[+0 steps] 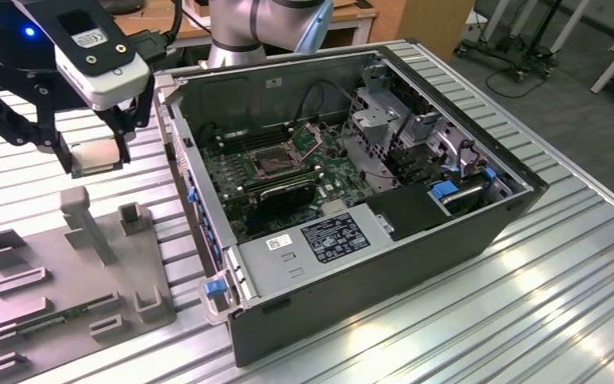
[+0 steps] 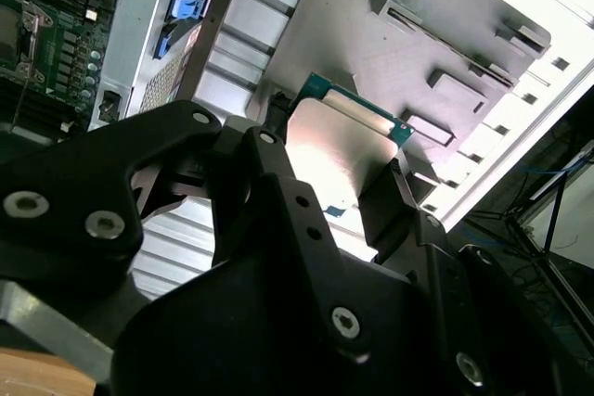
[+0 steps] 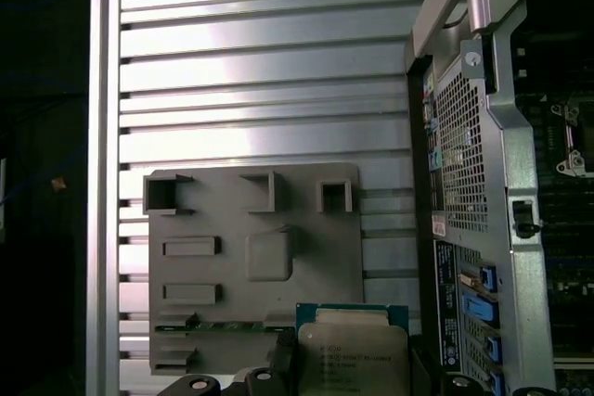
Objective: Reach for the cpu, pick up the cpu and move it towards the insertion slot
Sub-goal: 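Pick up the cpu and move it towards the insertion slot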
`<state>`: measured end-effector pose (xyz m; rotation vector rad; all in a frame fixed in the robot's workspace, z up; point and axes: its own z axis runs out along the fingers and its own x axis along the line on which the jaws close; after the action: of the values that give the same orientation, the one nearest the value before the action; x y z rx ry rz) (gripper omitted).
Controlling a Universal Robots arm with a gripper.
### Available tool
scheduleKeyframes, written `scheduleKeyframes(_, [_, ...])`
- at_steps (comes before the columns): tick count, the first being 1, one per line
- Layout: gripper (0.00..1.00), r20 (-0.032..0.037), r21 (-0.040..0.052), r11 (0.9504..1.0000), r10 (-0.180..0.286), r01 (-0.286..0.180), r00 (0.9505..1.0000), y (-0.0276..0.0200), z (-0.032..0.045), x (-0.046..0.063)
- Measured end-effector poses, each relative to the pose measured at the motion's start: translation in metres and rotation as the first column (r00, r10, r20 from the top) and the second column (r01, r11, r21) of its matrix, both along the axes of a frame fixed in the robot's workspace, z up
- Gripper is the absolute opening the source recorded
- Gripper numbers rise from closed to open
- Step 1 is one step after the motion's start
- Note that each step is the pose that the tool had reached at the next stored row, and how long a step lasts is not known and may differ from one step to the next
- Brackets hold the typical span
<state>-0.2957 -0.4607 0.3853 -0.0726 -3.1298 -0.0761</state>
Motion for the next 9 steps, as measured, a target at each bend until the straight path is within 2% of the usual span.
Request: scheduleKeyframes(9, [0.55, 0.0001, 0.0003, 1.0, 0.0, 0.0, 1.0, -0.0001, 0.0018, 0.0027])
